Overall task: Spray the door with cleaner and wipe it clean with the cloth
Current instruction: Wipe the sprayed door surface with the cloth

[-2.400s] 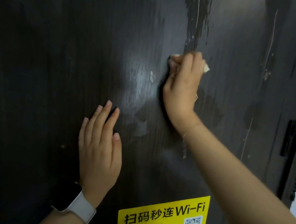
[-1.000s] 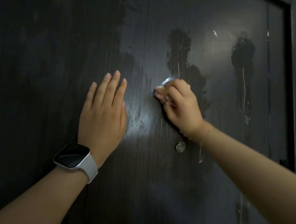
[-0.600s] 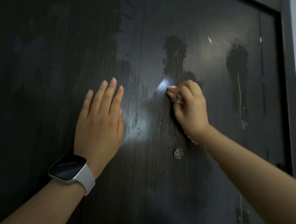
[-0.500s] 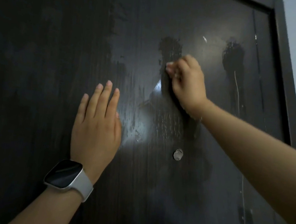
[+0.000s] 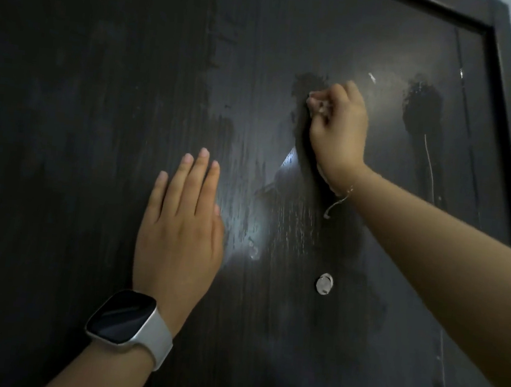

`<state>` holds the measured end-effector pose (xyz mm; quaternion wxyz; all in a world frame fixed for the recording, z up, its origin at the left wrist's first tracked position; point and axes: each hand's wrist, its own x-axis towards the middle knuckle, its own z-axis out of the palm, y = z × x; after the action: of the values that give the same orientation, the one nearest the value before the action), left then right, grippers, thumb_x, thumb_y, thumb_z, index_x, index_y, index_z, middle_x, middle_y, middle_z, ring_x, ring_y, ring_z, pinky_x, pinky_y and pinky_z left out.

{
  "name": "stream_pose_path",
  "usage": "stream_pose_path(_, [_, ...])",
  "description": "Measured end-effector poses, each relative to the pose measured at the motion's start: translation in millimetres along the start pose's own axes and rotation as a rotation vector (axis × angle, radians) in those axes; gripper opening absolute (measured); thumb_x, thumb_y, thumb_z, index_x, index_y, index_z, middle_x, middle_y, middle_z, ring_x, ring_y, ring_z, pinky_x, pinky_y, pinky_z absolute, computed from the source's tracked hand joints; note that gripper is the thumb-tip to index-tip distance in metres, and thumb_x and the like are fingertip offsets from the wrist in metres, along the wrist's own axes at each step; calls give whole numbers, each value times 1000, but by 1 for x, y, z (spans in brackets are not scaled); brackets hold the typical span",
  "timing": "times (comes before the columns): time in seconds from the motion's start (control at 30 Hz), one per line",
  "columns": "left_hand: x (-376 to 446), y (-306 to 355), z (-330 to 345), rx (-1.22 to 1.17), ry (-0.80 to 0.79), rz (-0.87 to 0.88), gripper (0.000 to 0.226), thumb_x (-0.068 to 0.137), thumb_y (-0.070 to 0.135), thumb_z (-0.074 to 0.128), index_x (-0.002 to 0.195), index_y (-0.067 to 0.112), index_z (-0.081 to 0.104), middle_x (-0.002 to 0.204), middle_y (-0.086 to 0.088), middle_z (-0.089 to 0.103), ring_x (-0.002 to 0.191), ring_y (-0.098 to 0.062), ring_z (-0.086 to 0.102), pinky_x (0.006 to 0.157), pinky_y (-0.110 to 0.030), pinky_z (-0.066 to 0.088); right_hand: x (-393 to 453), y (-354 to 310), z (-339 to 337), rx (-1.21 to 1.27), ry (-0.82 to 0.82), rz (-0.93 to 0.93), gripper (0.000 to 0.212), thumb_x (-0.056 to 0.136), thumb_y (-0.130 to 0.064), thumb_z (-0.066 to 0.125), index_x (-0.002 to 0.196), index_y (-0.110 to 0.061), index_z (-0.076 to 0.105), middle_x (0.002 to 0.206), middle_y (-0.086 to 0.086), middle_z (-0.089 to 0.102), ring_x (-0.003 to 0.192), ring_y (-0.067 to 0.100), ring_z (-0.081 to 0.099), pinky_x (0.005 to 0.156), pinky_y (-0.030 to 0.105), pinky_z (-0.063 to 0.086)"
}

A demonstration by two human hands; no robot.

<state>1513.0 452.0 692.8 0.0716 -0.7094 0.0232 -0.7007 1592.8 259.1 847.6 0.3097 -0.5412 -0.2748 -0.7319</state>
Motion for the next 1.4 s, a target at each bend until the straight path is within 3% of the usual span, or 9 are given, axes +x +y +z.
stream_pose_path(0.1, [0, -1, -1, -62, 16, -12, 52, 101, 20, 29, 151, 4, 27, 159, -11, 23, 148, -24, 19, 121, -44, 18, -43, -27, -1, 50, -55, -82, 14, 83, -4, 44, 83, -3, 59, 93, 18, 55, 89, 27, 51, 79, 41, 44])
stream_pose_path(0.23, [-1, -1, 1, -107, 39, 2, 50, 100, 16, 32, 148, 1, 31, 156, -13, 31, 146, -26, 26, 120, -44, 20, -67, -38, -18, 121, -405, -745, 24, 96, -10, 40, 85, -1, 59, 88, 21, 56, 83, 28, 46, 75, 36, 37])
stream_pose_path(0.43, [0, -3, 0, -108, 23, 7, 47, 100, 13, 33, 145, 0, 37, 154, -14, 33, 146, -27, 26, 120, -46, 21, 19, 12, 5, -52, 62, 130, 15, 86, -5, 46, 86, -1, 60, 101, 19, 56, 95, 34, 55, 83, 34, 43])
stream_pose_path(0.5, [-1, -2, 0, -116, 27, 6, 47, 100, 13, 33, 145, 1, 37, 154, -14, 34, 145, -27, 26, 120, -46, 21, 2, -8, 11, -13, 30, 41, 17, 84, -6, 44, 85, -1, 59, 99, 21, 55, 91, 35, 54, 83, 42, 45])
stream_pose_path(0.63, [-1, -2, -2, -118, 32, -7, 49, 98, 13, 34, 145, 2, 38, 154, -12, 34, 145, -26, 27, 120, -44, 19, -55, -29, -7, 98, -301, -517, 11, 89, -4, 52, 83, 2, 59, 88, 19, 54, 82, 28, 48, 75, 28, 35])
stream_pose_path(0.8, [-2, -3, -3, -122, 30, 6, 50, 97, 13, 35, 145, 2, 38, 154, -12, 34, 145, -26, 27, 119, -46, 22, -25, 22, -24, 44, -109, -160, 14, 91, -9, 52, 79, -4, 56, 89, 14, 57, 89, 31, 61, 76, 41, 50])
stream_pose_path(1.03, [-2, -2, -1, -104, 37, 2, 50, 98, 16, 32, 146, 1, 37, 154, -13, 34, 145, -27, 27, 120, -45, 20, -55, 17, -39, -19, -282, -408, 24, 93, -13, 48, 74, 1, 50, 80, 16, 50, 76, 31, 50, 68, 36, 39])
stream_pose_path(1.2, [-3, -2, 0, -97, 35, -4, 50, 98, 16, 33, 146, 2, 38, 155, -12, 34, 145, -26, 27, 120, -45, 20, -8, 12, -21, -17, -215, -254, 18, 88, -13, 47, 73, -4, 49, 85, 16, 56, 85, 36, 60, 71, 50, 49])
stream_pose_path(1.4, [-2, -1, -1, -105, 38, -6, 50, 98, 16, 33, 145, 1, 39, 154, -13, 34, 145, -27, 28, 120, -45, 20, -55, 12, -35, -84, -223, -279, 16, 88, -10, 46, 73, -6, 45, 81, 16, 51, 76, 34, 51, 65, 42, 40])
